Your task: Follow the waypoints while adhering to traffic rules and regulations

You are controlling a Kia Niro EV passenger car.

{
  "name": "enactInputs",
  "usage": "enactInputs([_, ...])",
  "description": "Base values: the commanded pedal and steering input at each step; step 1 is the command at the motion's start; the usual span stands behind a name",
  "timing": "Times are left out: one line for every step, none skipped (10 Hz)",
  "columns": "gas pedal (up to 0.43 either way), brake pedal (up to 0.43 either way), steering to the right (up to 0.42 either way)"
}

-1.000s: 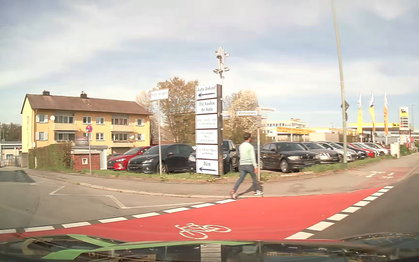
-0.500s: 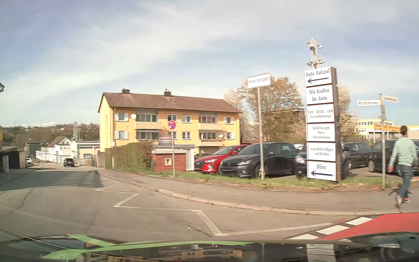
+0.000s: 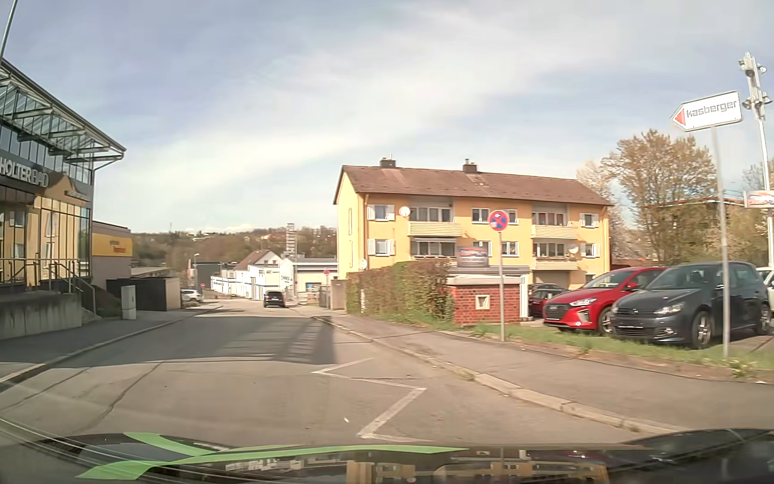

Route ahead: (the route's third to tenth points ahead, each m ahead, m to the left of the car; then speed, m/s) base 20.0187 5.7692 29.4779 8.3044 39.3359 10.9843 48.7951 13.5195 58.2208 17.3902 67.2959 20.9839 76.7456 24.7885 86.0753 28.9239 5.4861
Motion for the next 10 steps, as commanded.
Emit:
enactInputs([0.169, 0.0, -0.315])
enactInputs([0.177, 0.0, -0.273])
enactInputs([0.189, 0.0, -0.23])
enactInputs([0.189, 0.0, -0.186])
enactInputs([0.189, 0.0, -0.158])
enactInputs([0.189, 0.0, -0.134])
enactInputs([0.189, 0.0, -0.119])
enactInputs([0.189, 0.0, -0.106])
enactInputs([0.169, 0.0, -0.089])
enactInputs([0.169, 0.0, -0.08])
